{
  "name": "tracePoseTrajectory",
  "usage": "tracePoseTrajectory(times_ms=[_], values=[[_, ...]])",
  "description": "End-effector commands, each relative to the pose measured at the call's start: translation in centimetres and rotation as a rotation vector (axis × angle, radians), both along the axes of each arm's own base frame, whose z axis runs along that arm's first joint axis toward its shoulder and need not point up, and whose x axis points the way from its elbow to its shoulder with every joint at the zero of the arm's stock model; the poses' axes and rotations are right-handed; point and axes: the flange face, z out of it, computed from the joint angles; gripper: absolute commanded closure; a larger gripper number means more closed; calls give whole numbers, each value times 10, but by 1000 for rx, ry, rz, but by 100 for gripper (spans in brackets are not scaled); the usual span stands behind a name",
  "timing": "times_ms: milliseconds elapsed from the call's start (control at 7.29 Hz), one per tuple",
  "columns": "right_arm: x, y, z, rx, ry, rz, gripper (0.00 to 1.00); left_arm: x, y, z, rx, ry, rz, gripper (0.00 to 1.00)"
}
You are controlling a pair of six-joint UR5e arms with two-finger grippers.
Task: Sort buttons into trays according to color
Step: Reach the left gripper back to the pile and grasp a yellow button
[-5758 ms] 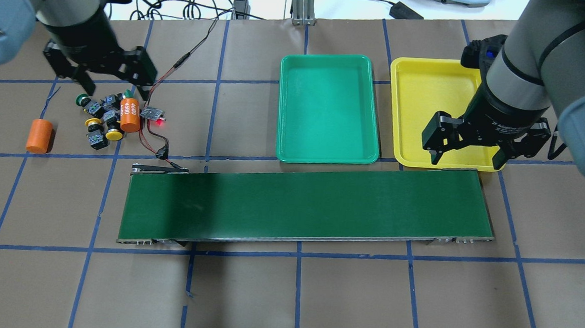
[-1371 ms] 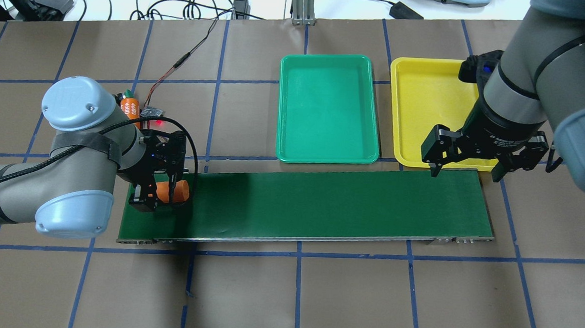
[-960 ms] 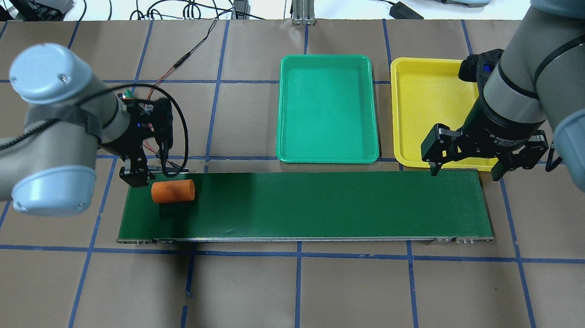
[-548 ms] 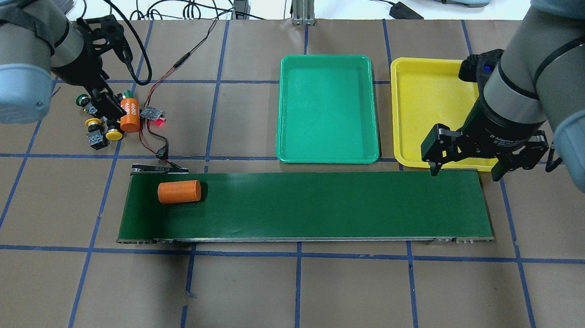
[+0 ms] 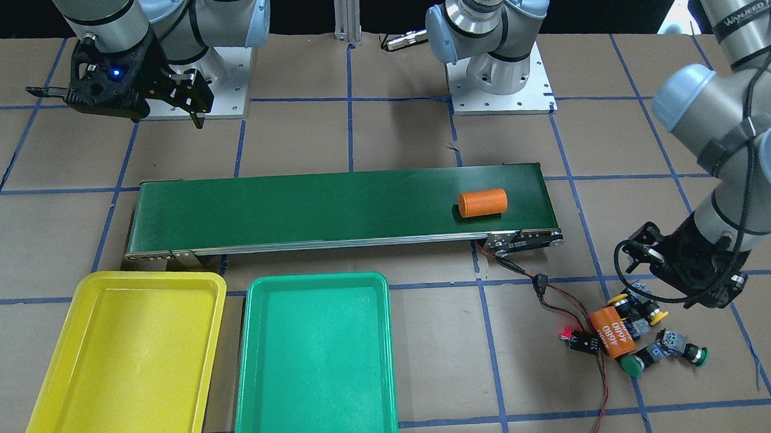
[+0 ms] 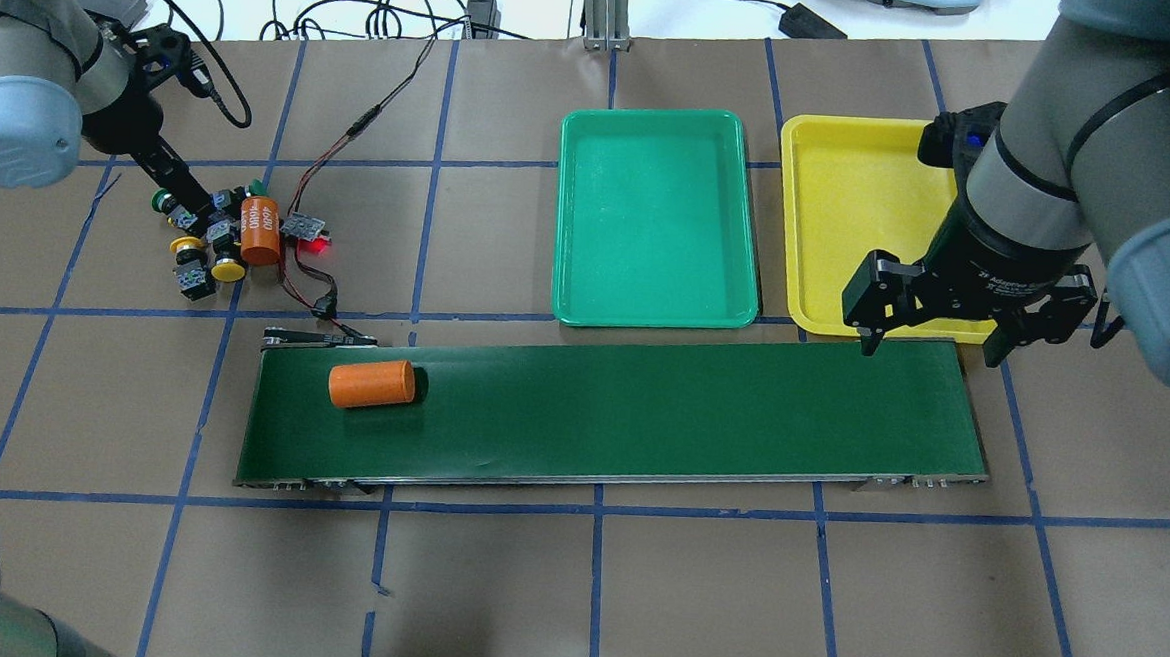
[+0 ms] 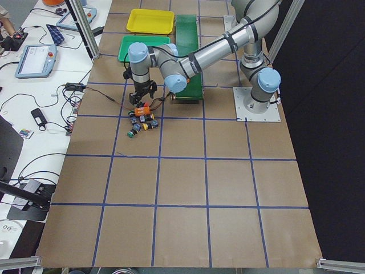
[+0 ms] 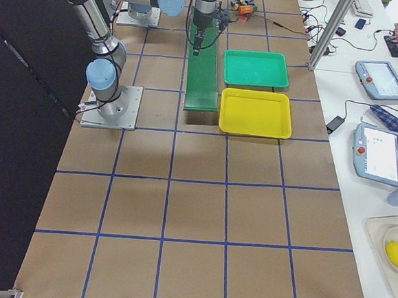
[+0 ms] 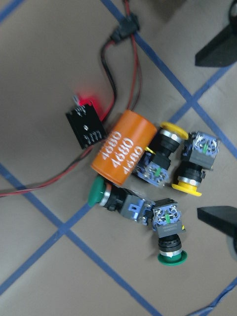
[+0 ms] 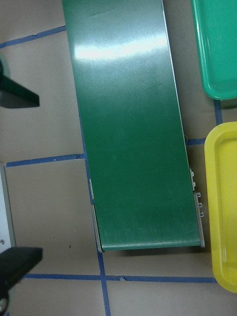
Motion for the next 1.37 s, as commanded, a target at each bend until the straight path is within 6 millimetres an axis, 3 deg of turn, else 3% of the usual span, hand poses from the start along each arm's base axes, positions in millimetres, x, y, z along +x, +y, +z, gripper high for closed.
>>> tracePoseTrajectory(times_ms=[0,274,823,960,1097,1234], values=[[0,1,-1,8,2,6,0,57,4,-54,61,28,-137,0],[-2,1,1,5,24,1,0,55,9,-87,102,58,-136,0],[-6,0,2,-3,59,9,0,51,8,-112,125,99,-132,0],[-6,-1,2,-9,59,15,0,45,6,-111,108,120,-127,43],[-7,-2,3,-12,60,15,0,44,6,-104,103,110,-90,99],[-8,-1,4,-13,77,18,0,40,7,-84,81,102,-87,100]])
